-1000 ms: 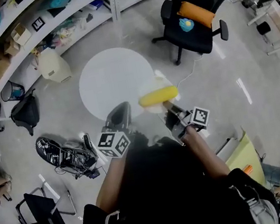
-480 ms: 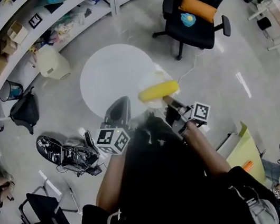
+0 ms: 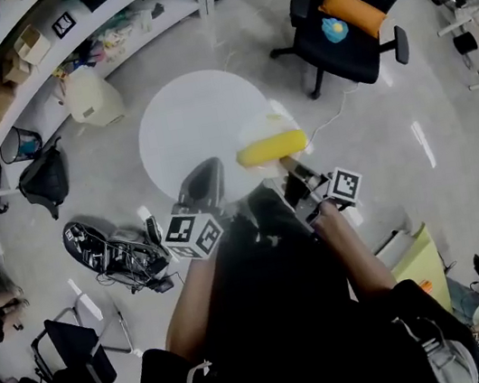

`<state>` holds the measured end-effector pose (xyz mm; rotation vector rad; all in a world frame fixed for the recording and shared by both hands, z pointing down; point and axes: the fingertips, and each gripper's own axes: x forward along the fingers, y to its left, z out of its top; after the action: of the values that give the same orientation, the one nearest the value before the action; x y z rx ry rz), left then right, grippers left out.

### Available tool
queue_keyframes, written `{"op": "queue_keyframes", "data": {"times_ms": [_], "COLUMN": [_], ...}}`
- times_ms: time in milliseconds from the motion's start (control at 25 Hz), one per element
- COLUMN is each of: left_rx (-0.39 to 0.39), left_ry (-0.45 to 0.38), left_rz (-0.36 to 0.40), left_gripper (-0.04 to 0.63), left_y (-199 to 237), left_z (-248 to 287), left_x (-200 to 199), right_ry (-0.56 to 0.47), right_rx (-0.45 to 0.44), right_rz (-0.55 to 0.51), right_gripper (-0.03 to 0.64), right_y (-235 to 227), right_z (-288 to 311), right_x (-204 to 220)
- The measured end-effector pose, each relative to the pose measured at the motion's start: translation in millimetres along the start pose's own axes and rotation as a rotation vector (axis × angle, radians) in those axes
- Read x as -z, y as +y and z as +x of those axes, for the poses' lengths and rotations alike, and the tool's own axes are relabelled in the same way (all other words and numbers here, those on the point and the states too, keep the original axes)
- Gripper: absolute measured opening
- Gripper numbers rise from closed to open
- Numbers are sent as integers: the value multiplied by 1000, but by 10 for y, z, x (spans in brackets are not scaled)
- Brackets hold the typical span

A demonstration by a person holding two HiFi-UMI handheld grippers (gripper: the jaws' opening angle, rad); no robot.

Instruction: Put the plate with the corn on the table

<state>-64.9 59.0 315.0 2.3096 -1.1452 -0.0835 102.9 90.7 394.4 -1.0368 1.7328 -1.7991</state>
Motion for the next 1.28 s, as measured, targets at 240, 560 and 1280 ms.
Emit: {"op": "queue_keyframes", "data": {"times_ms": [240, 560, 1280], "left_rx": [-8, -3, -32], "left_ry": [7, 13, 29], "left_rz": [1, 6, -11], "left_gripper": [3, 3, 3], "left_y": [67, 137, 459], "left_z": [183, 335, 732], "left_x": [-10, 78, 409], "right_ry": [12, 18, 40], "right_rx": [-6, -3, -7], "right_rz": [8, 5, 10], "right_gripper": [26, 26, 26], "right_y": [-9, -153, -546], "right_z": [150, 231, 474], "right_x": [-139, -245, -489]}}
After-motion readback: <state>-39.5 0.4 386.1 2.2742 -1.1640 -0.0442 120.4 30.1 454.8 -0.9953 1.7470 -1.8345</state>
